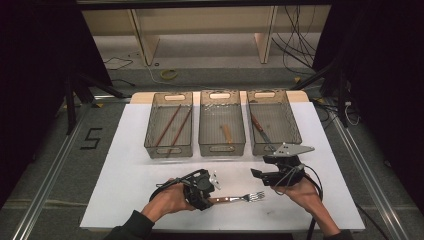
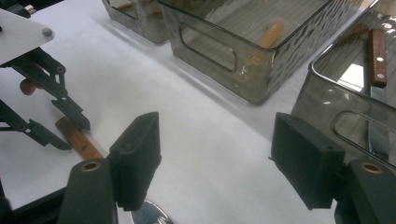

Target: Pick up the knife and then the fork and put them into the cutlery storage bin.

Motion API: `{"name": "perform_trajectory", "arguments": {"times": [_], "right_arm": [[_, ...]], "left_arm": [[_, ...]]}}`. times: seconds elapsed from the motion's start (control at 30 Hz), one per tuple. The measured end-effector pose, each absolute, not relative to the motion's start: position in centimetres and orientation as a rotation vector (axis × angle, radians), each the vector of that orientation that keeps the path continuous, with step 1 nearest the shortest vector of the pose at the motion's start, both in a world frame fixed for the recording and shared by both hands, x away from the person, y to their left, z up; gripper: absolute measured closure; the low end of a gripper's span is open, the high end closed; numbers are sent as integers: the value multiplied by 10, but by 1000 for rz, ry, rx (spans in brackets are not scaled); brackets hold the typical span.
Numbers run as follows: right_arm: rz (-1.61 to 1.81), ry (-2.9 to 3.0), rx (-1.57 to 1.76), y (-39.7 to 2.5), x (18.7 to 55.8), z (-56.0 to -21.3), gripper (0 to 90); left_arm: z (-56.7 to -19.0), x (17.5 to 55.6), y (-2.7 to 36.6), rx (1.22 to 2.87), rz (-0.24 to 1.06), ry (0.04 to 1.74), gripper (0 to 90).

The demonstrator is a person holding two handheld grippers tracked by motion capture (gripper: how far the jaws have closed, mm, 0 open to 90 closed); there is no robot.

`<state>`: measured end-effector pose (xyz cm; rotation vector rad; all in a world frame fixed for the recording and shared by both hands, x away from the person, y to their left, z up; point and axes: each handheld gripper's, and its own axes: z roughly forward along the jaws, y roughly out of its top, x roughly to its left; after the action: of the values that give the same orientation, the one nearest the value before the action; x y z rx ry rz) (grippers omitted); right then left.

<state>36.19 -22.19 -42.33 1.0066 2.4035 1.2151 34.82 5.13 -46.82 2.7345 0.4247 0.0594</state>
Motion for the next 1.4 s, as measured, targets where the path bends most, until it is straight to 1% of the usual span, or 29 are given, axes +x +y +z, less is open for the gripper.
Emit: {"name": "perform_trajectory", "arguments": {"times": [0.23, 0.6, 0.73, 1.0, 1.4], "right_arm": [[1213, 2401, 1016, -223, 363, -425, 338], [1212, 2397, 1014, -222, 363, -425, 344], [1217, 2412, 993, -220, 362, -426, 344], [1227, 2437, 950, -213, 359, -427, 345], [1230, 2561, 745, -186, 344, -430, 343]], "left_arm": [[-467, 346, 44, 2793, 91, 352, 700], [-467, 342, 43, 2801, 120, 270, 746], [-466, 339, 43, 2795, 160, 253, 750], [-465, 342, 47, 2771, 170, 244, 750], [-446, 335, 49, 2754, 226, 205, 751]]}}
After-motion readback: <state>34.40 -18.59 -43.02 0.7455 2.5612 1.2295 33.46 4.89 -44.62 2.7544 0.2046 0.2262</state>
